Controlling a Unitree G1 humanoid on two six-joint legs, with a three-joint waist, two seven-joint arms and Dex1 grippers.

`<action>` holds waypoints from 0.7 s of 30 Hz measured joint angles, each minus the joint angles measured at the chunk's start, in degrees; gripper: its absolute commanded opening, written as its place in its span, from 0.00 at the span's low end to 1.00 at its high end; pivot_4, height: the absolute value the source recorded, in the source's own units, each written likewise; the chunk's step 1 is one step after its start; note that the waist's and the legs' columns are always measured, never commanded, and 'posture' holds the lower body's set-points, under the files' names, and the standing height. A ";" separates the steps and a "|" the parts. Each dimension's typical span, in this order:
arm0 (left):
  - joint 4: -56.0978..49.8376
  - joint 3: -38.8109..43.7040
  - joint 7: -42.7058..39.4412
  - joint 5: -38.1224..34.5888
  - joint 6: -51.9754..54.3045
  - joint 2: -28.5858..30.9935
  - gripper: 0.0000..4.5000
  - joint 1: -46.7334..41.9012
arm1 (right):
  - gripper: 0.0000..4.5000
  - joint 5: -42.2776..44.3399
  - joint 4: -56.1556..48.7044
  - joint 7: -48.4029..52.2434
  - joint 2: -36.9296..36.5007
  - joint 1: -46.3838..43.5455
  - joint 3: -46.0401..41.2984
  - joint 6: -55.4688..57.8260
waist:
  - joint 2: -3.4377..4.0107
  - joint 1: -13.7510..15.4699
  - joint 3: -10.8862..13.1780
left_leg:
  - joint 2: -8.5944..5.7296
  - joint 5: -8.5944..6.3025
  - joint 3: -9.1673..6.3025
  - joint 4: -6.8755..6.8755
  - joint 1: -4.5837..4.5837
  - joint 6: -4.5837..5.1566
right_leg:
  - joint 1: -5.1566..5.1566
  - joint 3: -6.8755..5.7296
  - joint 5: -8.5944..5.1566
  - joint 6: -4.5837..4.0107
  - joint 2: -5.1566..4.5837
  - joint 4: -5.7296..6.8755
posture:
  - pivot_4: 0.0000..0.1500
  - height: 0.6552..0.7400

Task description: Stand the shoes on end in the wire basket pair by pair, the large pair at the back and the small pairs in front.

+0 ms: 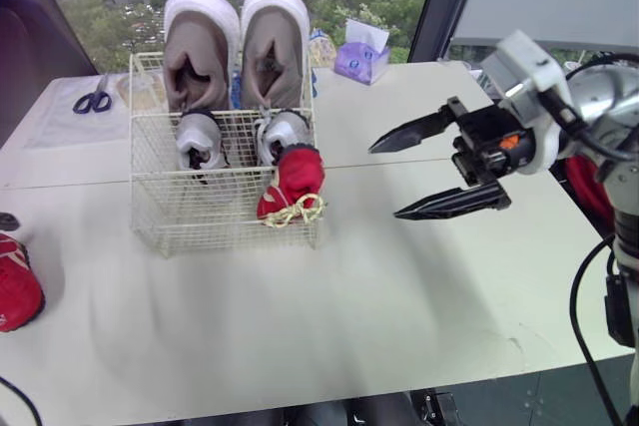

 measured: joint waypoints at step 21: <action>9.84 3.75 0.27 4.22 1.10 0.28 0.01 -8.18 | 1.00 5.71 -3.18 -4.76 -1.38 2.23 -3.34 5.54 | -0.39 -0.21 -0.01 | 0.01 0.05 0.03 0.06 -0.02 0.23 | -0.03 0.01 0.05 0.10 -0.01 0.06 | 1.00 1.00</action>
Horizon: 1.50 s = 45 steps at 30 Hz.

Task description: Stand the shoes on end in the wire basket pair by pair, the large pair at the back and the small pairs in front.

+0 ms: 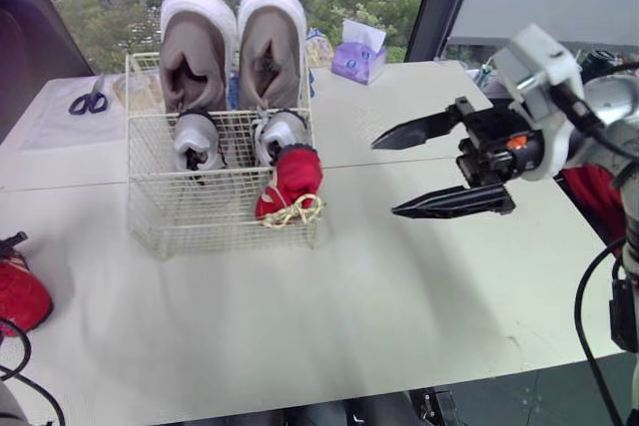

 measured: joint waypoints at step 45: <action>-120.49 4.71 15.93 -23.83 -14.58 -45.26 0.01 42.78 | 1.00 4.10 5.40 -13.32 9.08 1.72 -0.69 9.57 | -0.23 1.95 -0.10 | 0.06 0.12 -0.07 0.61 0.28 -0.06 | 0.71 -0.05 0.14 -0.36 0.20 -0.18 | 1.00 1.00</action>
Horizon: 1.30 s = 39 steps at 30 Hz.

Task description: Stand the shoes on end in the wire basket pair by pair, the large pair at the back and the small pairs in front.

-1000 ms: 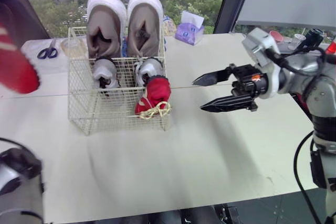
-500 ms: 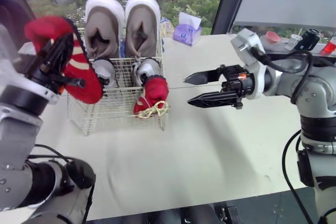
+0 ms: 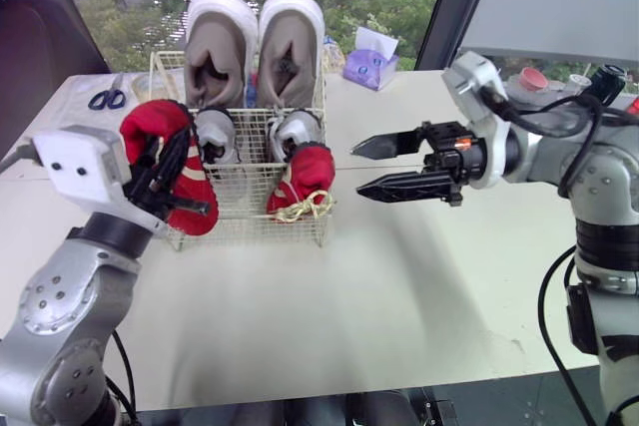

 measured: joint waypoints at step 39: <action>8.08 -3.79 -6.37 -5.98 -12.86 3.50 0.86 15.62 | 1.00 4.04 -3.78 -3.60 -2.56 6.69 -4.45 2.69 | 0.38 0.89 -0.05 | 0.08 -0.21 0.04 0.24 -0.13 0.35 | 0.04 -0.06 -0.02 0.03 -0.04 -0.15 | 1.00 1.00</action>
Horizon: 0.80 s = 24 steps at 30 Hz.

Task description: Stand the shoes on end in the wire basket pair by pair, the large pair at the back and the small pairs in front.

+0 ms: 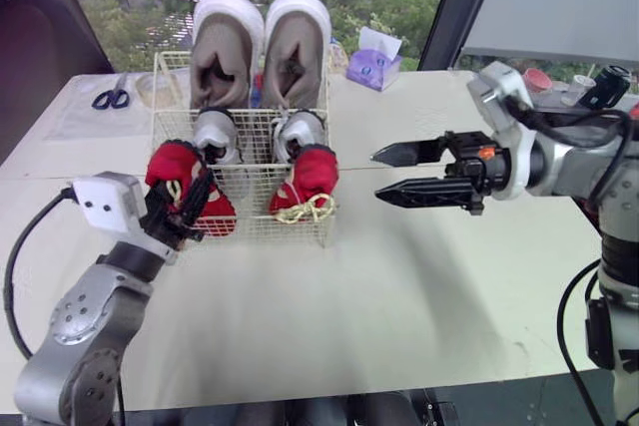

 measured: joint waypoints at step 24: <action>3.85 33.33 -28.68 -27.20 13.77 22.91 0.86 44.20 | 1.00 0.82 -5.78 -1.85 -3.53 22.52 -2.77 -1.80 | 0.81 -1.63 0.21 | 0.07 -0.43 0.30 -0.36 -0.12 0.22 | -0.03 -0.16 -0.06 0.03 -0.31 -0.89 | 1.00 1.00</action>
